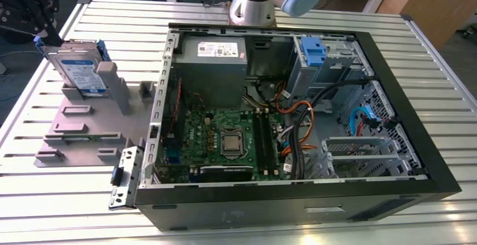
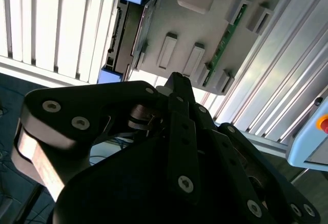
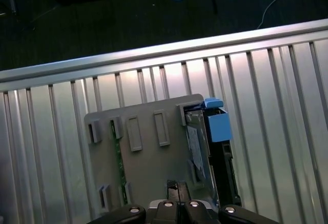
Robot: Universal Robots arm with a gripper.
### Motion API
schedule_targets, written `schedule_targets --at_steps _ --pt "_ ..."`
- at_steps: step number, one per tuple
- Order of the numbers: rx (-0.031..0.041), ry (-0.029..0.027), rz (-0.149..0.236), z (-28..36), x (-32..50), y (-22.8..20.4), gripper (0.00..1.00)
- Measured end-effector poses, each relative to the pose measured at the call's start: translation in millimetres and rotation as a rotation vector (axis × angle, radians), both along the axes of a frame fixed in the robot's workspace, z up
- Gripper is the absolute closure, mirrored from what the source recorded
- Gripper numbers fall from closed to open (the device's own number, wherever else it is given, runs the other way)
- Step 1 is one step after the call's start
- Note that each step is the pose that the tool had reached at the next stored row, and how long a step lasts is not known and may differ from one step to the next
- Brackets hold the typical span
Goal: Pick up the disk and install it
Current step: 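Pick up the disk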
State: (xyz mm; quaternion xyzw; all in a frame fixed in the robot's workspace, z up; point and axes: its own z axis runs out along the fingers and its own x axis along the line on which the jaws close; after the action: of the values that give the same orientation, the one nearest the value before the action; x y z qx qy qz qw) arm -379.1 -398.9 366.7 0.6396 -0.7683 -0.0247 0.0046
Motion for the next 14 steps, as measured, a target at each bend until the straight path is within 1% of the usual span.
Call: schedule_targets --at_steps 14 --pt "0.0000 0.0000 0.031 0.0 0.0 0.0 0.89"
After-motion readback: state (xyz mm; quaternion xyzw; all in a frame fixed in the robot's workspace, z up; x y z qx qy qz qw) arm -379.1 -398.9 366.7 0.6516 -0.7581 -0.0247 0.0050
